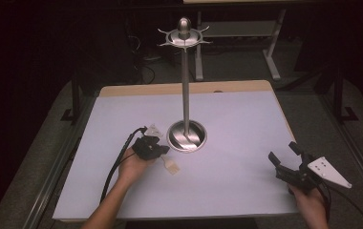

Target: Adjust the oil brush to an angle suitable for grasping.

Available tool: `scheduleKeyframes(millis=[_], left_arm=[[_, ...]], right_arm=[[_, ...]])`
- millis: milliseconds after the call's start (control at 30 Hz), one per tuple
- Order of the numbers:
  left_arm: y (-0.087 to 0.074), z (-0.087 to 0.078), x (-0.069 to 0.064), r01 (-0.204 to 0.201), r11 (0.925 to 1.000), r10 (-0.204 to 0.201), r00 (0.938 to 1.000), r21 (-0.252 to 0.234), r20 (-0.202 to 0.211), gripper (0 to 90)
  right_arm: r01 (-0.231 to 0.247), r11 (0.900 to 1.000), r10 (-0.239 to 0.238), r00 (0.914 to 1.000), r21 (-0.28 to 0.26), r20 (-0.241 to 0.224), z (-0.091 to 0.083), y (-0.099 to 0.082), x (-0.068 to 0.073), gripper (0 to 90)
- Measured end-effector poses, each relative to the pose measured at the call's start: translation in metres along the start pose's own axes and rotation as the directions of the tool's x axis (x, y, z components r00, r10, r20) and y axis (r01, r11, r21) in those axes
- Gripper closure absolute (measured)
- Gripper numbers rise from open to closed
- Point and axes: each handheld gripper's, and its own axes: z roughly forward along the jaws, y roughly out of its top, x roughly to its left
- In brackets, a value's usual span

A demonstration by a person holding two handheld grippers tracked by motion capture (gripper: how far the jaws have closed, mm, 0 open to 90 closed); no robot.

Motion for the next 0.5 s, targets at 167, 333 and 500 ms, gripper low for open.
scheduleKeyframes(millis=[167, 333, 500], left_arm=[[-0.005, 0.005, 0.001, 0.023, 0.9997, -0.023, 0.9995, 0.013, 0.020, 89.9], [-0.006, 0.010, -0.002, 0.023, 0.9993, -0.024, 0.9993, 0.031, 0.027, 89.9], [-0.007, 0.011, -0.005, 0.012, 0.9986, -0.014, 0.9996, 0.052, 0.026, 89.9]], right_arm=[[0.001, 1.0000, -0.001, 1.0000, 0.000, -0.001, 0.000, 0.000, 0.000, 13.1], [0.000, 1.0000, 0.000, 1.0000, 0.000, -0.002, 0.000, 0.000, 0.000, 13.1], [0.003, 1.0000, -0.003, 1.0000, -0.004, -0.002, 0.000, 0.000, 0.000, 13.1]])
